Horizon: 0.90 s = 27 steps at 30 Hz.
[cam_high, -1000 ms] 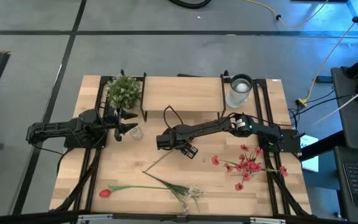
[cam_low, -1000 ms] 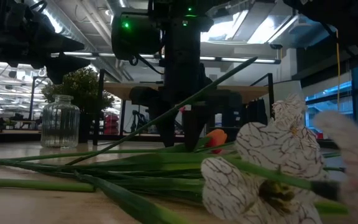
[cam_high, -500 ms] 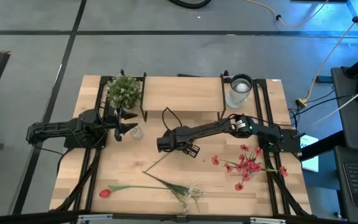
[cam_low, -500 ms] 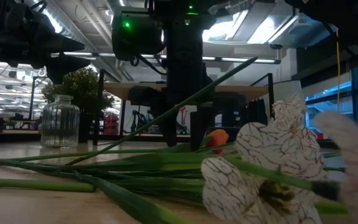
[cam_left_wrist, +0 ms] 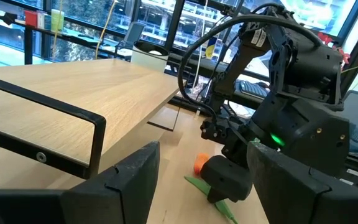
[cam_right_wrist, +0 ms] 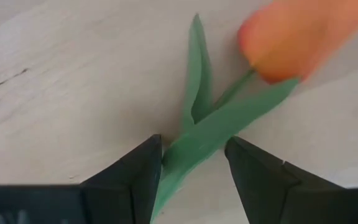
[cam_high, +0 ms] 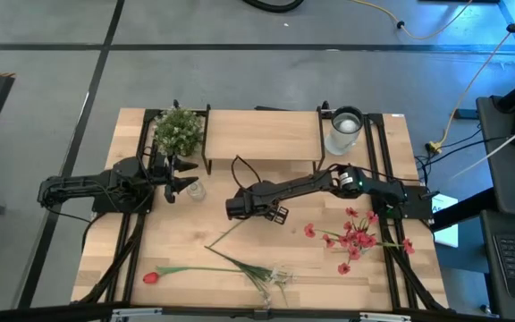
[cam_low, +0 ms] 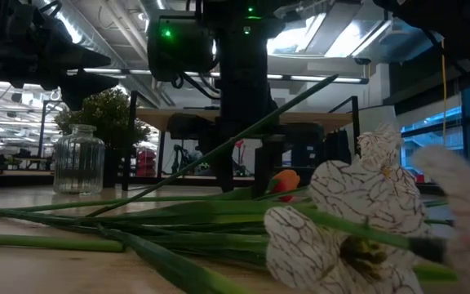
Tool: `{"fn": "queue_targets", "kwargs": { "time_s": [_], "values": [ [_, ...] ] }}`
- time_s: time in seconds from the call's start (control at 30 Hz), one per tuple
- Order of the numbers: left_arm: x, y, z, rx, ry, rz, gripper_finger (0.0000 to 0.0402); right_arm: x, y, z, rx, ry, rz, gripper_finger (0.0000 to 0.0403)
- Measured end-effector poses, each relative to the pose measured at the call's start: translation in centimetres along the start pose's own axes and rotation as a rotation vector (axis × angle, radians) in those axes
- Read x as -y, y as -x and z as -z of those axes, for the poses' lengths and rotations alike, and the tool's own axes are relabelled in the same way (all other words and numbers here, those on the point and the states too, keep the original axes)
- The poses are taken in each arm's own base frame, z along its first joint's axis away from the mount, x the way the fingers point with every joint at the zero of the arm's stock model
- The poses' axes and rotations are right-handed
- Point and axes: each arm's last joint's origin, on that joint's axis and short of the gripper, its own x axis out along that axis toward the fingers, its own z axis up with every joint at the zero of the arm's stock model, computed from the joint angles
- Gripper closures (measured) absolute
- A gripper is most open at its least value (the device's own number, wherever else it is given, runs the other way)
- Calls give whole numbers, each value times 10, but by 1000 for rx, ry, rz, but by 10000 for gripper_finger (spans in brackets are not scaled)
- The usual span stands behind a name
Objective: Pick and place flowers into a vace then onto a shelf
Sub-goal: Put the orange flower into the bottom transparent vase
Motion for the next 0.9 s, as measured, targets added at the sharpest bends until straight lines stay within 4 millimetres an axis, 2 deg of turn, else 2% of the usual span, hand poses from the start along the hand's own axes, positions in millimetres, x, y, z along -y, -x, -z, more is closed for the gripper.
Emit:
{"fn": "queue_targets", "kwargs": {
  "time_s": [0.7,0.8,0.9],
  "values": [
    [0,0,0,-5,0,16,166,3,1,4,29,-183,-11,213],
    [0,0,0,-6,0,16,166,3,1,4,38,-146,-23,213],
    [0,0,0,-5,0,16,166,3,1,4,22,-31,-17,213]
  ]
}}
